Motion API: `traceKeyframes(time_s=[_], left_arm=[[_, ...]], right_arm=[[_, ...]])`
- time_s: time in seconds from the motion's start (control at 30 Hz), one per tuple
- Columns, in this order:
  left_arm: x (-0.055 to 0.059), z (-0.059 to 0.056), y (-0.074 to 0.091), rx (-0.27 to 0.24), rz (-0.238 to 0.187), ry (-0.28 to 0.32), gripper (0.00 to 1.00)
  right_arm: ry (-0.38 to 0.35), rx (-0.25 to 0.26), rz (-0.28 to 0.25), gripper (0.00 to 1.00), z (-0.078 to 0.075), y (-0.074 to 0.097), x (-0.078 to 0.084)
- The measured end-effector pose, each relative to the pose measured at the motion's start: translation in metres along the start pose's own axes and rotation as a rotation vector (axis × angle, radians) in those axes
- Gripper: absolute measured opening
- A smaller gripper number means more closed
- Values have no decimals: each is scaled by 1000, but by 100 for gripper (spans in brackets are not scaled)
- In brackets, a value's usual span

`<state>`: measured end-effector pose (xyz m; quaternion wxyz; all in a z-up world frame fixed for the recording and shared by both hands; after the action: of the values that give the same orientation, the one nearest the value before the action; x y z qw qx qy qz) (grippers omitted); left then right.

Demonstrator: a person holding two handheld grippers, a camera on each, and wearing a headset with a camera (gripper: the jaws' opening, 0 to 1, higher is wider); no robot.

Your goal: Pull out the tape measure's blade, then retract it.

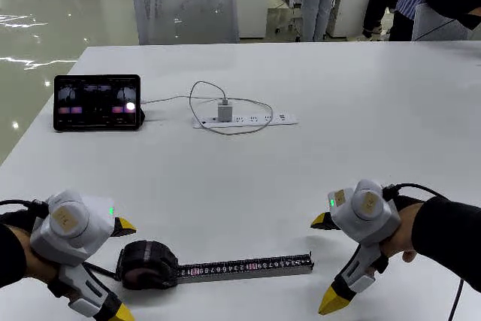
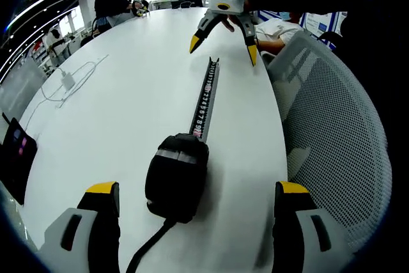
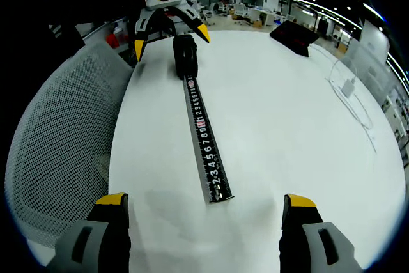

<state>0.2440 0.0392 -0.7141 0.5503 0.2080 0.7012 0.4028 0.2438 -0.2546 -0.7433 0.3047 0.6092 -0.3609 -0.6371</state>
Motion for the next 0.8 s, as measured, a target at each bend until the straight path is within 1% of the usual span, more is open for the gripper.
traceKeyframes(time_s=[0.03,0.07,0.1,0.2,0.23,0.27,0.3,0.33,0.37,0.4,0.43,0.47,0.5,0.57,0.6,0.63,0.67,0.7,0.73,0.77,0.8], left_arm=[[0,1,0,3,-20,38,99],[-1,2,0,-5,-42,60,99],[0,2,1,-4,-49,69,99],[6,2,1,-20,-44,89,99],[8,2,2,-27,-41,109,99],[8,3,2,-36,-50,117,99],[7,6,3,-66,-70,110,99],[8,8,5,-98,-76,110,99],[7,7,5,-98,-95,135,99],[5,6,6,-103,-125,171,99],[3,7,7,-114,-152,176,99],[3,8,8,-131,-165,185,99],[5,6,9,-133,-175,196,99],[6,6,9,-143,-195,219,99],[3,6,11,-156,-243,252,99],[-3,6,16,-161,-292,244,99],[-12,9,23,-196,-368,212,99],[-11,12,27,-238,-376,212,99],[-5,15,28,-268,-340,234,99],[-2,18,30,-286,-334,247,99],[-3,20,32,-304,-355,252,99]], right_arm=[[-7,4,-5,99,0,0,0],[-15,7,-11,99,1,0,0],[-21,12,-12,99,1,-1,1],[-40,29,-25,99,1,0,1],[-53,33,-33,99,1,1,2],[-61,43,-40,99,-1,2,2],[-73,61,-46,99,-2,3,2],[-89,71,-62,99,-3,4,2],[-124,83,-79,99,-4,5,1],[-149,92,-106,99,-4,7,0],[-144,102,-114,99,-5,8,1],[-138,119,-113,99,-7,9,3],[-140,169,-109,99,-11,11,6],[-158,168,-132,99,-8,12,6],[-182,181,-143,99,-9,13,9],[-196,188,-145,99,-9,14,11],[-205,211,-149,99,-11,15,14],[-212,225,-163,99,-11,17,15],[-235,256,-187,99,-14,19,16],[-241,275,-196,99,-14,20,18],[-247,290,-198,99,-14,21,21]])
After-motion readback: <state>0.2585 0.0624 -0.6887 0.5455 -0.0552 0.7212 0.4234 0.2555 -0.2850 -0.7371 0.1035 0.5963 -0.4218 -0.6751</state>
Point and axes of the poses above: the centre of the closed fingertips' face, and the gripper's own axes: y roughly backward along the fingers, z roughly to its left, x roughly out of its underside, the point moved 3 cm from there along y, roughly backward along the fingers, and after that the axes turned 7 degrees about y, right-handed, at the moved point
